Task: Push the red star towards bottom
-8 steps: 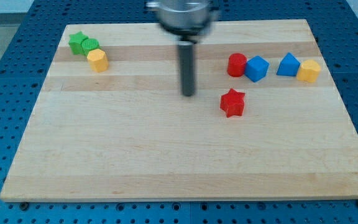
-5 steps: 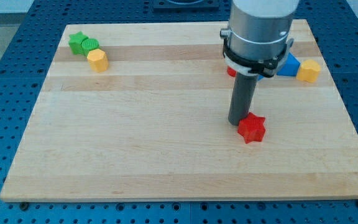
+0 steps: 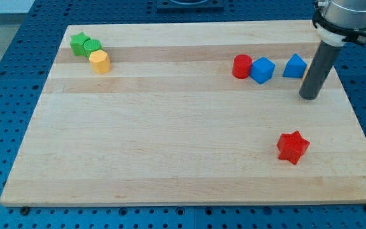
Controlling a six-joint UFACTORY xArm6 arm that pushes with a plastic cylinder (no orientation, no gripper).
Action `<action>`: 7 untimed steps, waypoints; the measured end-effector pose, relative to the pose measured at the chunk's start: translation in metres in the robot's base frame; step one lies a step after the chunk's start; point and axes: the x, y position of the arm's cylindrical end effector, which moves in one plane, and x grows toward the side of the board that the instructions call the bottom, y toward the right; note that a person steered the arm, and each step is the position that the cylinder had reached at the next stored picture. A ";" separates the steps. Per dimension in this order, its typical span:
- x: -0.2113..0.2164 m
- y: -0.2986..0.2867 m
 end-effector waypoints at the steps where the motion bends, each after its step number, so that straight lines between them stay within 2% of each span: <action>1: -0.001 0.069; 2: -0.010 0.087; 3: -0.061 0.098; 5: -0.080 0.072; 6: -0.077 0.055; 7: -0.051 0.047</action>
